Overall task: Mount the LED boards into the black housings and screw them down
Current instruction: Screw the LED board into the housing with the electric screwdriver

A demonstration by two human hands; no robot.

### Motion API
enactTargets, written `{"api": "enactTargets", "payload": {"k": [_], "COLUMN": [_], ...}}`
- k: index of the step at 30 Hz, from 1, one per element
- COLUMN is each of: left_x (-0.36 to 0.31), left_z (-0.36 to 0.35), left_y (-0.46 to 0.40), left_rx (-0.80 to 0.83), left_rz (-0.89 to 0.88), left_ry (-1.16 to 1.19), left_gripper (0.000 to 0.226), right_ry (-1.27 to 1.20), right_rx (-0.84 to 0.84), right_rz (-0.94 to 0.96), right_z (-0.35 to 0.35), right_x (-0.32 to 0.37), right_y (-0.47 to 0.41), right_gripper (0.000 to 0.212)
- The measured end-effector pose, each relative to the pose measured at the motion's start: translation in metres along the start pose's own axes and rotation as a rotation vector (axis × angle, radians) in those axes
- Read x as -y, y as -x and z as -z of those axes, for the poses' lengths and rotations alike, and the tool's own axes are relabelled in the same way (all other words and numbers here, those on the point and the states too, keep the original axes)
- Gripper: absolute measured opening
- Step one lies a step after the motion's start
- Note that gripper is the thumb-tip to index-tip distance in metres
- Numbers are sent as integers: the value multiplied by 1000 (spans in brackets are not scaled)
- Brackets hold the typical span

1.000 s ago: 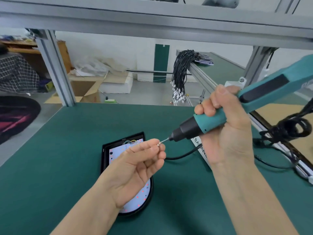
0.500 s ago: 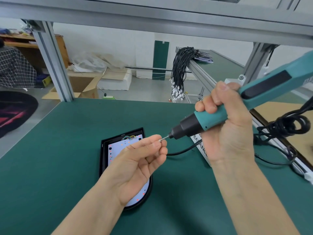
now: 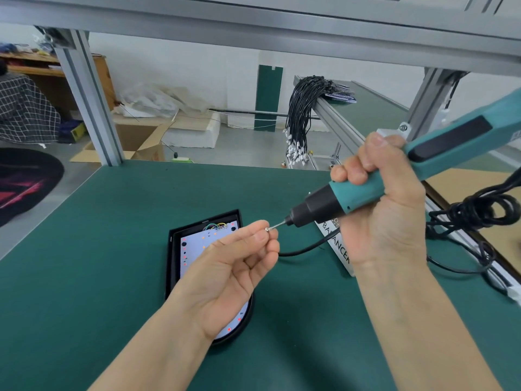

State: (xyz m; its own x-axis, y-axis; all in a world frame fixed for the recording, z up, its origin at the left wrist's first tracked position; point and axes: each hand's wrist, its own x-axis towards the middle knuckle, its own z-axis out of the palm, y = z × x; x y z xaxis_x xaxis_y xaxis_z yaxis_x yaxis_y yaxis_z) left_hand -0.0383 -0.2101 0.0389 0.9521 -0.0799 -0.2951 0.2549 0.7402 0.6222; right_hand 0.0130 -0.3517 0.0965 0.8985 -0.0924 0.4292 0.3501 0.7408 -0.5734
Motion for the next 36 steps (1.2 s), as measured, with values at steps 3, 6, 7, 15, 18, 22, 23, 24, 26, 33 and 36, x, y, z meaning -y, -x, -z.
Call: {"api": "enactTargets", "payload": {"k": [3,6,7,15,18,22,23,24,26,33,36], "left_x": [1,3,3,7,8,5,4,4,3,3,2], "left_z": [0,0,0,-4,-2,4,5,5,4,1,1], "left_y": [0,0,0,-3,-7,-11,-11,-12,-13,-12,-12], "left_rx": [7,7,5,-61,-103,-119,-119,-121,-127,-110,-114], "left_rz": [-4,-19,-28,-255,-359,-385,-393,-401,-422,-471,-471], "left_ry": [-8,-17,-15,-182,-251,-298,-309,-317,-326,-376,-391], "left_gripper": [17,19,18,14,13,14,14,14,18,26,21], "right_ry": [-6,-1,-3,22,29,1,-12,-24,-41,-72,-78], "right_rx": [-4,-13,-15,14,-61,-174,-187,-196,-214,-261,-259], "right_rz": [-7,-8,-6,47,75,20,8,0,-9,-27,-22], "right_z": [2,3,3,3,4,9,10,12,13,16,17], "right_x": [-1,-1,-2,-4,-13,-23,-25,-25,-26,-27,-26], "right_y": [-1,-1,-1,1,7,10,9,9,8,5,4], "right_gripper": [34,34,35,31,37,30,28,26,24,24,24]}}
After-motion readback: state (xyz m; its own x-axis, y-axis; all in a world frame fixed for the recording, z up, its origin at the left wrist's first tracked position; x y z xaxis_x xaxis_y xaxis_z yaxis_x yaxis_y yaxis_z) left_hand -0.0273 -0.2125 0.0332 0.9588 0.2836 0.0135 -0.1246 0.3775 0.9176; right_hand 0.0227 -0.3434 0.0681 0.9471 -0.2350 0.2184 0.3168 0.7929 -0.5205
